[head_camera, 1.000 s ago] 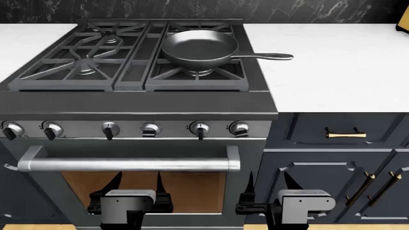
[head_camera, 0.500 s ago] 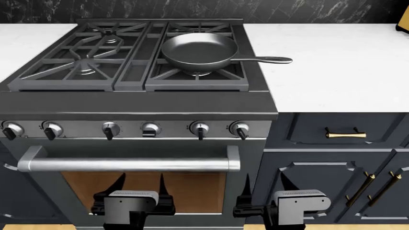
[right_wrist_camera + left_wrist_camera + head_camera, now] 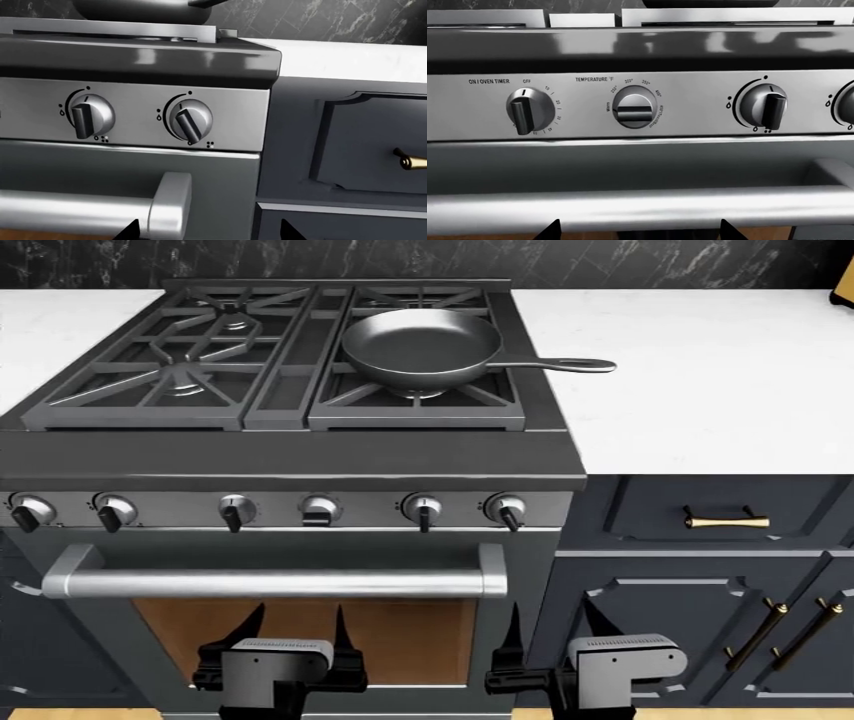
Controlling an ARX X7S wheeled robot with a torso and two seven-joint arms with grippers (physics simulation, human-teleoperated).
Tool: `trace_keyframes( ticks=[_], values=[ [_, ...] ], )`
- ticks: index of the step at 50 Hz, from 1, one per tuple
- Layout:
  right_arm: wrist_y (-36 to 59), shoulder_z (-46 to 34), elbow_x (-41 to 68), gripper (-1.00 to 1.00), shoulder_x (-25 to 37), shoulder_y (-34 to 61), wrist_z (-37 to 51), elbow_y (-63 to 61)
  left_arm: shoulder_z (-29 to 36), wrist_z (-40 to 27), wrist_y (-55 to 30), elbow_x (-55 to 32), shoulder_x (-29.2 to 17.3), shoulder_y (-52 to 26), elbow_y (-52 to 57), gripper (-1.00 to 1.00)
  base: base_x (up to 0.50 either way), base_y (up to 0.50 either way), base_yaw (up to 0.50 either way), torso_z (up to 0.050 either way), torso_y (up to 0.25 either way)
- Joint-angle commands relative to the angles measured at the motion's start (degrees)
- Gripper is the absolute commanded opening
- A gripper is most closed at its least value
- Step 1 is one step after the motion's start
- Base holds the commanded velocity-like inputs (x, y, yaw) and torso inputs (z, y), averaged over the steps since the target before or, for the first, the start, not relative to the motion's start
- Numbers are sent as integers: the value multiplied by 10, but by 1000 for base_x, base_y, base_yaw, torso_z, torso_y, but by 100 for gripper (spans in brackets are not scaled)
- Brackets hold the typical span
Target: Turn off the front right burner of the stove.
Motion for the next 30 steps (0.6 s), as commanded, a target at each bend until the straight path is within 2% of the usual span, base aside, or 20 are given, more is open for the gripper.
trace_keyframes(
  ticks=[1,30],
  values=[
    [-1,-9,6,100,8,3,8,2,10,-8,-1,-7,-7,-3,-4,100,0,47,0,0,0],
    [-6,-20,24,100,19,6,29,2,29,-23,1,-23,-22,-5,-5,100,0,83,0,0,0]
  ],
)
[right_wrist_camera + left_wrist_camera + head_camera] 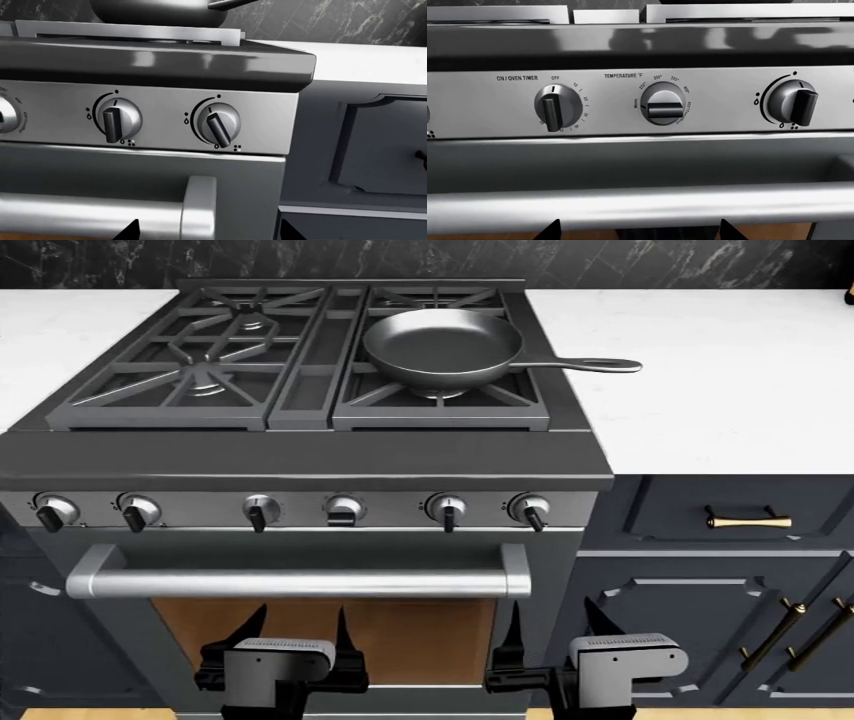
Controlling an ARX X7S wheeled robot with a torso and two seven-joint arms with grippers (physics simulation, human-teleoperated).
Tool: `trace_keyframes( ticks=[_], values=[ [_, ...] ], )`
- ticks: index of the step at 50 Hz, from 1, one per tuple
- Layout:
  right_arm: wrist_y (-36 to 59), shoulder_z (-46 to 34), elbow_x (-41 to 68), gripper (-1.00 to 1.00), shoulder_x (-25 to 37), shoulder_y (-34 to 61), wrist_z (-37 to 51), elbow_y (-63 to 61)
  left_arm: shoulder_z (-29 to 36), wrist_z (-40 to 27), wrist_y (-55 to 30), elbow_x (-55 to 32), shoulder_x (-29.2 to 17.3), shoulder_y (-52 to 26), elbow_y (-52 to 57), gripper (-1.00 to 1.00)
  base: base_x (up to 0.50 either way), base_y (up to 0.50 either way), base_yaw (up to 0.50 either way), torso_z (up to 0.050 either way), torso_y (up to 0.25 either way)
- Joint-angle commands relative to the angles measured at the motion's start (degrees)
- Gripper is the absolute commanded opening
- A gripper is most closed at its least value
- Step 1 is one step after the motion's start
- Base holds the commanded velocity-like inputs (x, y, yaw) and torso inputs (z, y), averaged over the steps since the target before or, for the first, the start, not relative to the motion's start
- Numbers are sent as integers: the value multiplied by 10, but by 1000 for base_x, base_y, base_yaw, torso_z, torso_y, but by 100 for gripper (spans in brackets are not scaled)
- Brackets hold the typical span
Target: Turn off the front right burner of the stove.
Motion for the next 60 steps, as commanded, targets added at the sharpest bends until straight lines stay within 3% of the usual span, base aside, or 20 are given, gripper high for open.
trace_keyframes(
  ticks=[1,43,48,52,60],
  values=[
    [-1,-1,8,100,3,3,11,2,7,-5,1,-6,-5,0,0,100,0,0,0,0,0],
    [-8,-18,28,100,17,4,28,-1,26,-22,3,-22,-20,-1,2,100,73,0,0,0,0],
    [32,-9,48,100,9,1,47,-41,26,-26,-1,-26,-23,6,17,100,0,0,0,0,0],
    [78,-16,36,100,12,21,65,-64,25,-28,-2,-32,-25,10,28,100,0,0,0,0,0],
    [99,-65,-47,100,39,102,68,12,27,-32,-3,-36,-28,14,42,100,0,0,0,0,0]
  ],
)
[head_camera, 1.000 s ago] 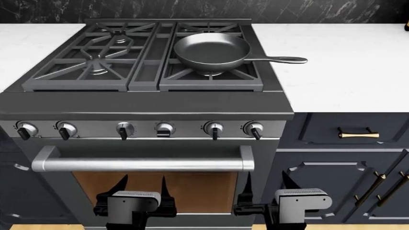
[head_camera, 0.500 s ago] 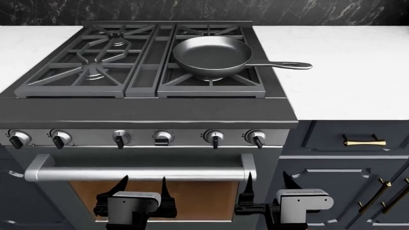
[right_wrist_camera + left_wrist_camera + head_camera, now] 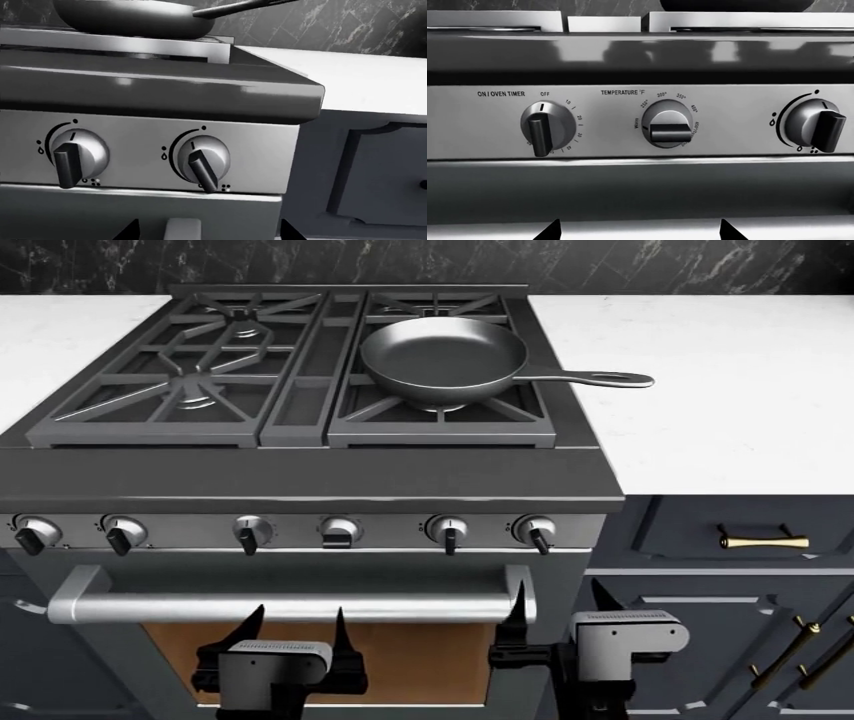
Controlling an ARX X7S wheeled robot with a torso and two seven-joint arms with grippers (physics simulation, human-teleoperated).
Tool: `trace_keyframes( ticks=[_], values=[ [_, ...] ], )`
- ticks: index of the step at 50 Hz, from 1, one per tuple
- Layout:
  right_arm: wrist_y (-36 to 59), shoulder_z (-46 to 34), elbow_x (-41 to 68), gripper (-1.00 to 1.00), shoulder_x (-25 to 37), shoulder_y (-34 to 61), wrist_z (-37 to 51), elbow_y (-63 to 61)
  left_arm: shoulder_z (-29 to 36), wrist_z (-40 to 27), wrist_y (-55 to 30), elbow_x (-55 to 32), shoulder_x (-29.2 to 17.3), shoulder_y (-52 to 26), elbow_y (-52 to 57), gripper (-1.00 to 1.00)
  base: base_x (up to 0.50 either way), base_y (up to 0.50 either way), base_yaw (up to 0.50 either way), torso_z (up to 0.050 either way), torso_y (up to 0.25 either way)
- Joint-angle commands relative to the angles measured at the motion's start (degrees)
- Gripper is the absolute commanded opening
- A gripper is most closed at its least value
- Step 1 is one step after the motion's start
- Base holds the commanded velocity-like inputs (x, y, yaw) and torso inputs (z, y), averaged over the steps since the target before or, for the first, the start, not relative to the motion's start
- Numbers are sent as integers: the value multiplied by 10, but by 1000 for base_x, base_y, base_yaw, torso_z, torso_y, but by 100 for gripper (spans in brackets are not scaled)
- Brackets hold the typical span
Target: Turn off the front right burner of the stove.
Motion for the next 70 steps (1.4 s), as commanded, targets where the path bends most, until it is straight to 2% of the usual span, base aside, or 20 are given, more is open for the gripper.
trace_keyframes(
  ticks=[1,12,21,42,70],
  values=[
    [42,-44,-65,100,22,70,11,45,2,-6,-2,-7,-4,6,17,100,0,0,0,0,0],
    [63,-77,-101,100,41,116,-5,85,5,-11,-3,-11,-7,6,22,100,0,0,0,0,0],
    [80,-81,-104,100,48,114,-6,65,9,-13,-3,-14,-9,4,23,100,0,0,0,0,0],
    [77,-97,-115,100,36,162,3,155,16,-19,0,-18,-15,3,19,100,0,0,0,0,0],
    [56,-108,-110,100,34,190,1,167,24,-28,2,-24,-21,3,20,100,0,0,0,0,0]
  ],
)
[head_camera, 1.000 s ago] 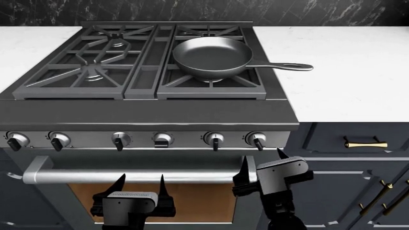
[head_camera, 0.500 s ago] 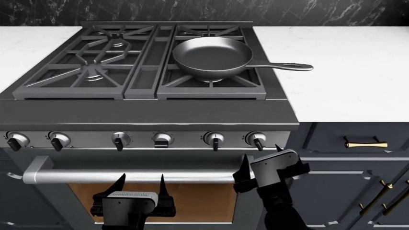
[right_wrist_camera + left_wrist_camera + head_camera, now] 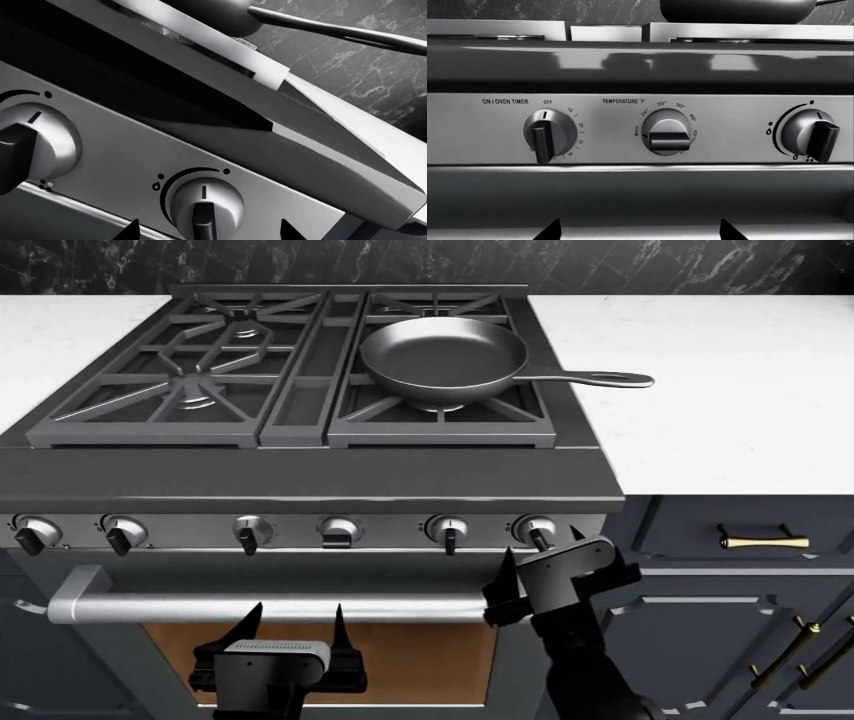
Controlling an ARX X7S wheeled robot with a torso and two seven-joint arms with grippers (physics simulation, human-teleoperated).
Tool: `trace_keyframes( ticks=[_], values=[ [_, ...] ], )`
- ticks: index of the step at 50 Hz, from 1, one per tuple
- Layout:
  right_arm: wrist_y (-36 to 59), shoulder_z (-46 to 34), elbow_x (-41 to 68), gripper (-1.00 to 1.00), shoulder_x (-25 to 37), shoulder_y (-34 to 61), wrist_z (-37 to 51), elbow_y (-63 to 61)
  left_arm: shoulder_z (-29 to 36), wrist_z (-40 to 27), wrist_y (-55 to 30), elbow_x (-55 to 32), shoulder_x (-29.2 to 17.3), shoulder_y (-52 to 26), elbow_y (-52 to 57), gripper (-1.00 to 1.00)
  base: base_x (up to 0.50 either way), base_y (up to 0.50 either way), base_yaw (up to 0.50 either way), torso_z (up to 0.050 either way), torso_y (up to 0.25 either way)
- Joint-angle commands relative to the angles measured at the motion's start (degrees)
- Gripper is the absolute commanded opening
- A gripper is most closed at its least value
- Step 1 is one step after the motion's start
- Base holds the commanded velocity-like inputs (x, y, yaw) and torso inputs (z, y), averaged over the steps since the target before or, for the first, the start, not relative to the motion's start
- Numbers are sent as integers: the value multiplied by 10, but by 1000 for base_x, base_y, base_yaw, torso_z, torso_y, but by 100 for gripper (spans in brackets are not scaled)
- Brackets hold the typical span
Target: Turn off the front right burner of the stove.
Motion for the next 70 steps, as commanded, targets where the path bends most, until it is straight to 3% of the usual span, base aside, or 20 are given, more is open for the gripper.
trace_keyframes(
  ticks=[1,3,4,29,42,70],
  values=[
    [-8,-4,5,100,-1,6,-2,4,4,-3,0,-2,-3,0,1,100,0,0,0,0,0],
    [-8,-4,5,100,-1,7,-1,7,4,-4,0,-3,-3,0,1,100,0,0,0,0,0],
    [-7,-4,5,-100,-2,8,-1,12,4,-4,0,-3,-4,0,1,100,0,0,0,0,0],
    [-11,-6,10,-100,-9,29,12,61,10,-11,3,-8,-9,1,3,100,0,0,0,0,0],
    [-60,16,61,-100,-21,40,-7,118,14,-14,3,-10,-12,1,4,100,0,0,0,0,0],
    [-75,47,118,-100,-25,34,-12,105,22,-20,2,-15,-17,-3,4,100,0,0,0,0,0]
  ],
)
